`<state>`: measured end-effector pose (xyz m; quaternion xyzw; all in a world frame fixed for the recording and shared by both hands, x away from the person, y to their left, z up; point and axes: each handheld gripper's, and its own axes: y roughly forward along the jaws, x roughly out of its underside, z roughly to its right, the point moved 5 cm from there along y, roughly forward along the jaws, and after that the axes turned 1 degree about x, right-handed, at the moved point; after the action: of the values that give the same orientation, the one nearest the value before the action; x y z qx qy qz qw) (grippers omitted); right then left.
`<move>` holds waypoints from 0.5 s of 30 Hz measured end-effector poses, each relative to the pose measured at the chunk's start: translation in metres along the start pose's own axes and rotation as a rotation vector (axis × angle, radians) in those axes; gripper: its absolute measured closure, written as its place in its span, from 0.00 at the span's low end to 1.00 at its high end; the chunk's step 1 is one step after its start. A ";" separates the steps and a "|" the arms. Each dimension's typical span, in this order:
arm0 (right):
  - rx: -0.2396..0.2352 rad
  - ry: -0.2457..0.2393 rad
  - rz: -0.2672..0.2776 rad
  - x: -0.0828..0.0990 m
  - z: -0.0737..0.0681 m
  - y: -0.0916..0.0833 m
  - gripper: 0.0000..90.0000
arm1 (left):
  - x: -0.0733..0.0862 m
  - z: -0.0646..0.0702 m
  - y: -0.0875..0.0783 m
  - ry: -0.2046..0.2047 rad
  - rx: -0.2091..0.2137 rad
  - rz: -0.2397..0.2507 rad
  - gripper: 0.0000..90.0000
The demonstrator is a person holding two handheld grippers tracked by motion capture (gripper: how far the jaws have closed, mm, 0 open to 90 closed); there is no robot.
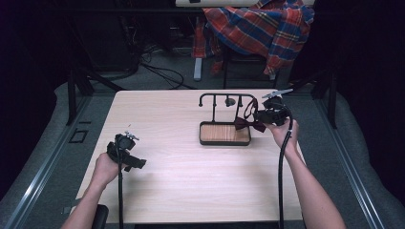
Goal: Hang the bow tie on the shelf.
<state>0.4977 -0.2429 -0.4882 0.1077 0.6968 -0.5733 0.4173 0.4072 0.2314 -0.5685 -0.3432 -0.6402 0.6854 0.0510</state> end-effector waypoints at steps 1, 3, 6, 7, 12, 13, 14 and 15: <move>-0.003 0.001 -0.003 0.000 -0.001 -0.001 0.72 | 0.000 0.000 0.000 0.000 0.000 0.000 0.05; -0.013 -0.007 -0.004 0.000 -0.002 -0.004 0.64 | 0.000 0.000 0.000 -0.002 0.000 0.000 0.05; -0.025 -0.004 -0.007 0.000 -0.003 -0.006 0.61 | -0.001 0.001 0.000 0.003 0.002 -0.002 0.05; -0.031 -0.005 -0.007 0.001 -0.004 -0.007 0.59 | -0.001 0.001 0.000 0.003 0.002 -0.002 0.05; -0.053 -0.018 -0.007 0.001 -0.006 -0.015 0.48 | 0.000 0.001 0.000 0.001 0.001 -0.002 0.05; -0.057 -0.021 -0.013 0.001 -0.007 -0.017 0.45 | 0.000 0.001 0.000 0.001 0.002 -0.002 0.05; -0.066 -0.023 -0.011 0.002 -0.007 -0.019 0.43 | 0.000 0.001 0.000 0.000 0.001 -0.003 0.05; -0.070 -0.026 -0.011 0.002 -0.008 -0.021 0.41 | 0.000 0.001 0.000 0.001 -0.001 -0.003 0.04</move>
<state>0.4797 -0.2433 -0.4745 0.0817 0.7116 -0.5522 0.4266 0.4070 0.2303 -0.5683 -0.3425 -0.6411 0.6848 0.0521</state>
